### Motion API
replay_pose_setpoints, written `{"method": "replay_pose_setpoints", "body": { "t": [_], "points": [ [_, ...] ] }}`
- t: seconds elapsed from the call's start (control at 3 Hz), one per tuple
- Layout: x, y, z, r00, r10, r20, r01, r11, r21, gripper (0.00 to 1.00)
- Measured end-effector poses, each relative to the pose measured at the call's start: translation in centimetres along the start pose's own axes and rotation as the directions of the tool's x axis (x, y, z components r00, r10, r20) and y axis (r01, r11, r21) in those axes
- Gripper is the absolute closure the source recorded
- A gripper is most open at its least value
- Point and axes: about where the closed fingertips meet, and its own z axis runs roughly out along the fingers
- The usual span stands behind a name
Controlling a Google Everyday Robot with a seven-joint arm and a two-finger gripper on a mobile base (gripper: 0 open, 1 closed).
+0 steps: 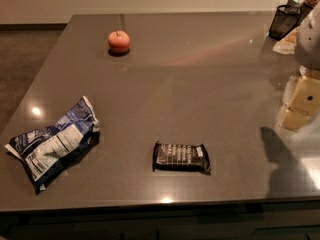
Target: Pick apple
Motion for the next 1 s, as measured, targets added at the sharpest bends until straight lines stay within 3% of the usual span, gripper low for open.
{"method": "replay_pose_setpoints", "body": {
  "t": [0.33,0.67,1.0],
  "points": [
    [0.0,0.0,0.0,1.000,0.000,0.000,0.000,1.0000,0.000,0.00],
    [-1.4,-1.9,-0.1,0.999,0.028,0.039,-0.028,0.9996,0.002,0.00],
    [-3.8,-4.7,0.3,0.989,0.043,0.139,-0.045,0.9989,0.012,0.00]
  ]
}}
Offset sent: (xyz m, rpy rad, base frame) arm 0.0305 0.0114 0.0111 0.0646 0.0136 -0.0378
